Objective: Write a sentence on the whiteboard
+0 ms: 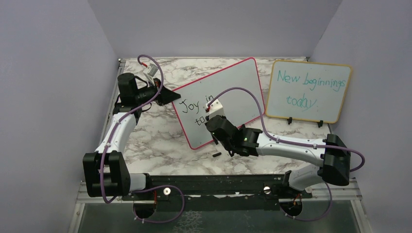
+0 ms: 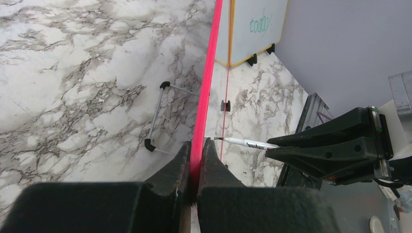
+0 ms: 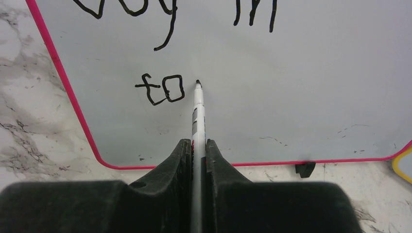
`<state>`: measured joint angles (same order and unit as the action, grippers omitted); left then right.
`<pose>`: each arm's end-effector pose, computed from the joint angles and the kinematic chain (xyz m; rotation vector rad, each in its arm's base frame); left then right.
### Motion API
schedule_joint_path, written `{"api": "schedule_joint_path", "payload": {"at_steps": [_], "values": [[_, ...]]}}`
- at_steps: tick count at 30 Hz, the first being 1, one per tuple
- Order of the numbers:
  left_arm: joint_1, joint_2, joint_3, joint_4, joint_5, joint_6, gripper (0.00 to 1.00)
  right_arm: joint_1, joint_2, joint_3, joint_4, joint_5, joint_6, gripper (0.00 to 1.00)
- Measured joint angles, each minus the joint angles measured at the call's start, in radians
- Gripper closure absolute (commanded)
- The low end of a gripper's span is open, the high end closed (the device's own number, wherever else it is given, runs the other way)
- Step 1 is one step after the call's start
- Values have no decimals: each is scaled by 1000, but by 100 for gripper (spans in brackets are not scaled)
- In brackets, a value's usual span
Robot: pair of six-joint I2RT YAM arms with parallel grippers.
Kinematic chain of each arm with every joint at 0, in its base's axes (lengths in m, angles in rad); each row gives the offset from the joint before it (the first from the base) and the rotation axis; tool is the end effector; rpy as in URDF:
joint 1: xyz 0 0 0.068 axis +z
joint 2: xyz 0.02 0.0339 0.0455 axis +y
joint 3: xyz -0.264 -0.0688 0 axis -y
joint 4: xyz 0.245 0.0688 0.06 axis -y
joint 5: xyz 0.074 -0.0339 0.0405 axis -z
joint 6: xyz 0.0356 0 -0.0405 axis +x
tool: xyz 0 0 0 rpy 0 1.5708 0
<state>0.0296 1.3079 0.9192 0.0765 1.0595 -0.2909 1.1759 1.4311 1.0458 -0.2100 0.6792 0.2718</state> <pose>0.2886 -0.0225 0.3030 0.4507 1.8199 -1.1649 0.1426 0.2840 0.2814 -0.5343 1.9549 0.1726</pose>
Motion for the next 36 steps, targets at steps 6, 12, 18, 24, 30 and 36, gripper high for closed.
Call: {"api": "schedule_joint_path", "payload": {"at_steps": [6,12,18,24,30,36], "values": [[0,0,0,0,0,0,100,0,0,0,12,0,-4,99],[0,0,0,0,0,0,100,0,0,0,16,-6,-11,100],[0,0,0,0,0,0,100,-4,0,0,17,-23,-12,100],[0,0,0,0,0,0,100,-4,0,0,14,-38,-11,99],[0,0,0,0,0,0,100,-4,0,0,-5,-49,-10,100],[0,0,0,0,0,0,100,-4,-2,-4,-25,-57,-6,100]]}}
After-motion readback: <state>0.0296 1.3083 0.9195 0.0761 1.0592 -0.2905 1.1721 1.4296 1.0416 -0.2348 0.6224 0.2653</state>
